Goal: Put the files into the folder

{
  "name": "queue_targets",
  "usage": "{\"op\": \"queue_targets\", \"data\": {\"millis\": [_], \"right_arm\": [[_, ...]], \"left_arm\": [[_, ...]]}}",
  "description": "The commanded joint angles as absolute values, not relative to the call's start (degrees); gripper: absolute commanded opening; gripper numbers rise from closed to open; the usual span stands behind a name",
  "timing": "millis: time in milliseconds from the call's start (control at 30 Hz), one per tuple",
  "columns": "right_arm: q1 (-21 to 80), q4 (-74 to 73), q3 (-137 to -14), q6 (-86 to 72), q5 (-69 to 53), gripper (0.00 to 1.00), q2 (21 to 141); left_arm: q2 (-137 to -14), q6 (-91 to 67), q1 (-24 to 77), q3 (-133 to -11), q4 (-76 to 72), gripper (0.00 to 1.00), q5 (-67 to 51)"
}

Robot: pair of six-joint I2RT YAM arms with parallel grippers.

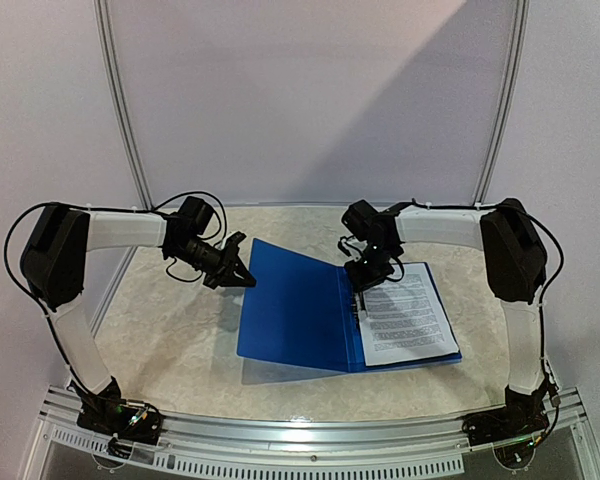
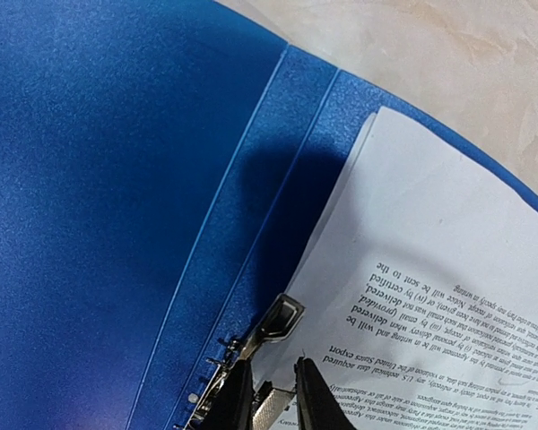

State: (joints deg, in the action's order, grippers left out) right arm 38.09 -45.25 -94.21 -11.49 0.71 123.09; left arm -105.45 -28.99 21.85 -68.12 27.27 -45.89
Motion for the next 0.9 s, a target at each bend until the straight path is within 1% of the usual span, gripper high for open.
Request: {"op": "queue_targets", "data": {"millis": [0,333,867], "right_arm": [[38.01,-46.47,-94.98,-11.42,0.63,0.16,123.55],[38.60,-45.09,-91.16,-13.80,-2.30,0.15,119.71],[41.64,-45.67,-85.48,-15.90,-2.99,0.18,113.97]], "left_arm": [[-106.08,-29.08,21.47,-69.26,26.72,0.00,-45.66],[-106.01,-29.14,21.46,-69.28,26.65,0.00,-45.56],[-105.91,-29.42,21.46,-69.43,26.39,0.00,-45.29]]}}
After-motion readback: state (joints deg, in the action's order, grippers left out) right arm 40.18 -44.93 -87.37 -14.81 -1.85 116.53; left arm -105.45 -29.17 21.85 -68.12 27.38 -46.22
